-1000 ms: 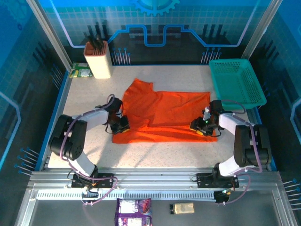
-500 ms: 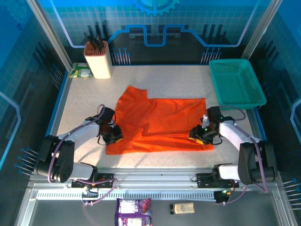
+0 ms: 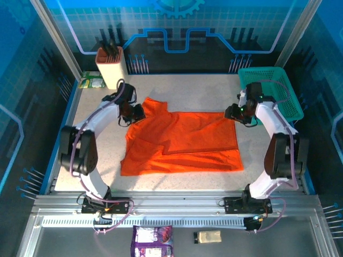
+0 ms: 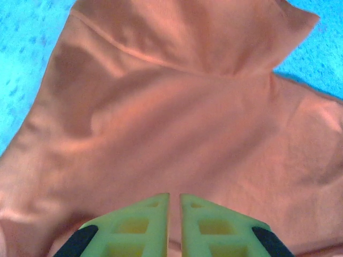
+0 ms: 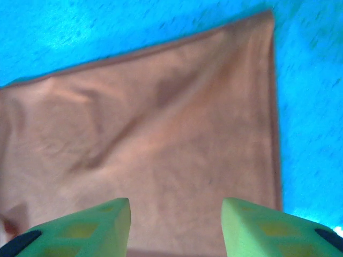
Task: Fold the inside-out t-shirt
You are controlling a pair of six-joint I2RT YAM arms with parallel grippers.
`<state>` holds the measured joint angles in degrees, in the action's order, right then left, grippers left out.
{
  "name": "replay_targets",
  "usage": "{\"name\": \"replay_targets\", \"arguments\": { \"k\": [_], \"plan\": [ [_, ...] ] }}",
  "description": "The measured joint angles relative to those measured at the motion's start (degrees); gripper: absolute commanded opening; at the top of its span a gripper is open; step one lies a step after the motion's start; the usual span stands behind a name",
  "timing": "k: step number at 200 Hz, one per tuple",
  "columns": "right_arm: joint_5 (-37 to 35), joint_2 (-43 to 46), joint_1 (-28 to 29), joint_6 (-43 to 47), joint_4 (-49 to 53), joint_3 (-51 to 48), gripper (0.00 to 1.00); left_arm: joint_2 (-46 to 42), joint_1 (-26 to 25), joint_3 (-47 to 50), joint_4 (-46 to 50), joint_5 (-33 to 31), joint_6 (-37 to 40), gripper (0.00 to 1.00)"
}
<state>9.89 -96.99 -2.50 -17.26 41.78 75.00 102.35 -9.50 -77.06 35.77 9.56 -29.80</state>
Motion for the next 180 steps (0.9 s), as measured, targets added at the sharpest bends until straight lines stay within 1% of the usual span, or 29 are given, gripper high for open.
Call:
{"name": "replay_targets", "arguments": {
  "k": [32, 66, 74, 95, 111, 150, 180],
  "plan": [
    [-3.21, -9.05, -0.2, 2.19, 1.01, 7.69, 0.41, 10.16, 0.26, -9.49, 2.03, 0.28, 1.42, 0.13],
    [-6.84, -16.35, -0.15, 3.26, 1.51, 13.7, 0.38, 15.93, 0.76, -18.69, 4.85, -1.92, 3.58, 0.13],
    [-7.72, -17.79, -0.13, 3.39, 1.57, 14.64, 0.37, 16.98, 1.01, -20.92, 5.57, -2.75, 4.44, 0.16],
    [-9.92, -21.11, 0.09, 3.41, 1.77, 16.48, 0.36, 20.26, 1.49, -27.21, 7.08, -4.9, 6.62, 0.29],
    [-11.28, -22.97, 0.33, 3.39, 1.77, 17.11, 0.36, 22.71, 1.7, -31.1, 8.04, -6.36, 8.81, 0.34],
    [-12.74, -25.49, 0.87, 3.39, 1.75, 18.1, 0.36, 26.97, 1.79, -36.61, 9.9, -7.85, 17.09, 0.39],
    [-12.92, -26.03, 1.01, 3.39, 2.32, 19.45, 0.36, 30.91, 1.79, -42.51, 12.39, -8.15, 23.76, 0.4]
  ]
}}
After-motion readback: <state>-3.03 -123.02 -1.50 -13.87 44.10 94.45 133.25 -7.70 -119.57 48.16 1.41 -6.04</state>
